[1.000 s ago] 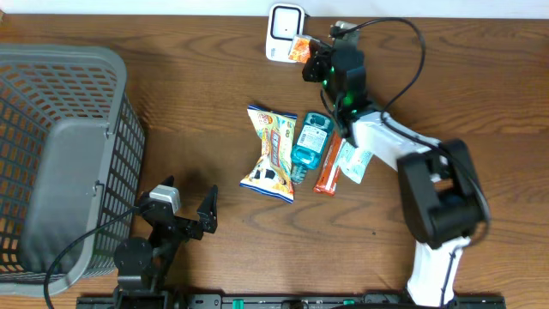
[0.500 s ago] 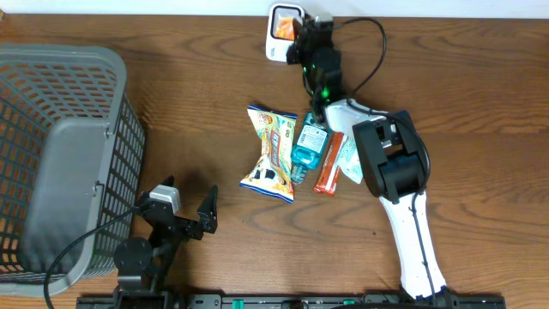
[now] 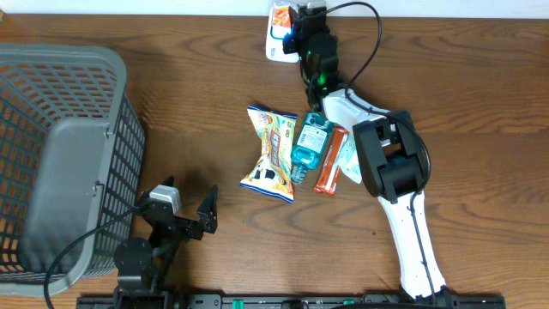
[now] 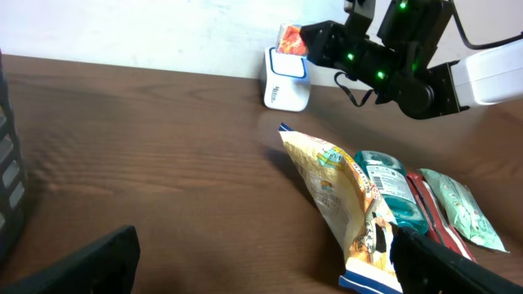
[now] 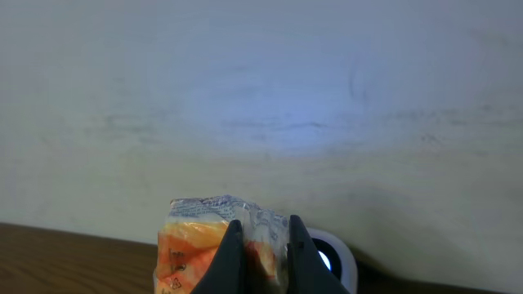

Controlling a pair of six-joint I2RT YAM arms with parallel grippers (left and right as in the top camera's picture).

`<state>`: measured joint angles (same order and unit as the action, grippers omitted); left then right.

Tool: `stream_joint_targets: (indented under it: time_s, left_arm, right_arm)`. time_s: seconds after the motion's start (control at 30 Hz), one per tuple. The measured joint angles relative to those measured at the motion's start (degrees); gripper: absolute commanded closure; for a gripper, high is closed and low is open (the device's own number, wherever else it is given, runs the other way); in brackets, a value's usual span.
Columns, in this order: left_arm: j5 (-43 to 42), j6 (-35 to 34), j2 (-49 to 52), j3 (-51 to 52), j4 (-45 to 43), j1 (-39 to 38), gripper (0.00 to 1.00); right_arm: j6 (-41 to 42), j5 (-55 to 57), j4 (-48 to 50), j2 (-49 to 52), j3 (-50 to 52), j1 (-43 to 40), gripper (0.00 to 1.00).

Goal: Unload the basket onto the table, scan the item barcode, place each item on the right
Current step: 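Hold the Kleenex pack in front of the white scanner, then carry the Kleenex pack off the table to the right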

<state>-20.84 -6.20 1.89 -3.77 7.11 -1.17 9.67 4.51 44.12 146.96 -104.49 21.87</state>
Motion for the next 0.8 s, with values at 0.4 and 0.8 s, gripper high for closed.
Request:
stream_joint_targets:
  time_s: [0.4,0.8]
  left_arm:
    - [0.0,0.02,0.0,0.0,0.0,0.0,0.02]
    - [0.04,0.02,0.0,0.0,0.0,0.0,0.02]
  right_arm:
    - [-1.4,4.33,-22.75,-6.86,0.24,0.44,0.99]
    - [-1.79,43.82,-69.02,-41.75,-1.86,-9.05,0.99]
